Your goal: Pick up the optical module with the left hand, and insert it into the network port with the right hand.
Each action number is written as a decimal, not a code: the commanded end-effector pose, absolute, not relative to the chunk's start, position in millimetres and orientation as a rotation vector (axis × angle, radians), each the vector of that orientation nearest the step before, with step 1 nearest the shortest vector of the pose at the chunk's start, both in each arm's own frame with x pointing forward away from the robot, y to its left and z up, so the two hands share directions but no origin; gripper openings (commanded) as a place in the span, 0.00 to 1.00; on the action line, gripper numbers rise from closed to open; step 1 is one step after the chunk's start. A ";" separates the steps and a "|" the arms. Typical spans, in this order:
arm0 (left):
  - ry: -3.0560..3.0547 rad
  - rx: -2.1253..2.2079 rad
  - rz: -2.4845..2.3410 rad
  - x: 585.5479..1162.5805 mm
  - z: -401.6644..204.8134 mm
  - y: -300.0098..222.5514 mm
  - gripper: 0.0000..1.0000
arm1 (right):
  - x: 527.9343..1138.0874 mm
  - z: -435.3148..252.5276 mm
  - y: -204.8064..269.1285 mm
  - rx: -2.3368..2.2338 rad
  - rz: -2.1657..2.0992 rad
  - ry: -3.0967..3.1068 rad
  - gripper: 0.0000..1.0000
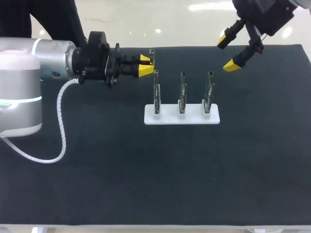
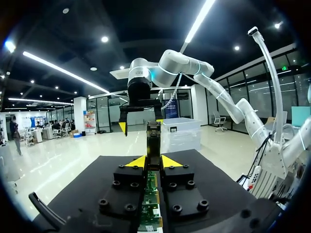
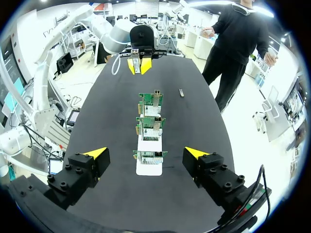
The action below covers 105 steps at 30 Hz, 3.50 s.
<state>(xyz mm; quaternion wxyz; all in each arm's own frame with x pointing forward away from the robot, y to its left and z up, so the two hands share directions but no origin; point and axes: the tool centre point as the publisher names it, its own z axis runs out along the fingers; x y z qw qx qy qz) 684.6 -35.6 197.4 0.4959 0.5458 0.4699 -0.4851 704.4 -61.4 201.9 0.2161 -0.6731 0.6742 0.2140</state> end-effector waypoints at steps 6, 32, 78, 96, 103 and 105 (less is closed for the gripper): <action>1.138 1.324 -1.177 685.5 197.3 -35.5 0.00 | 703.7 202.1 -61.3 -1.864 0.592 1.869 1.00; 1.138 1.324 -1.177 685.5 197.3 -35.5 0.00 | 701.6 247.1 39.6 -1.674 0.646 1.967 1.00; 1.138 1.324 -1.177 685.5 197.3 -35.5 0.00 | 684.4 239.4 113.0 -1.635 0.642 1.909 0.62; 1.138 1.324 -1.177 685.5 197.3 -35.5 0.00 | 681.8 234.6 121.0 -1.650 0.619 1.892 0.43; 1.138 1.324 -1.177 685.5 197.3 -35.5 0.00 | 680.8 232.5 121.4 -1.653 0.607 1.895 0.00; 1.138 1.324 -1.177 685.5 197.3 -35.5 0.00 | 680.7 232.3 121.4 -1.654 0.606 1.895 0.00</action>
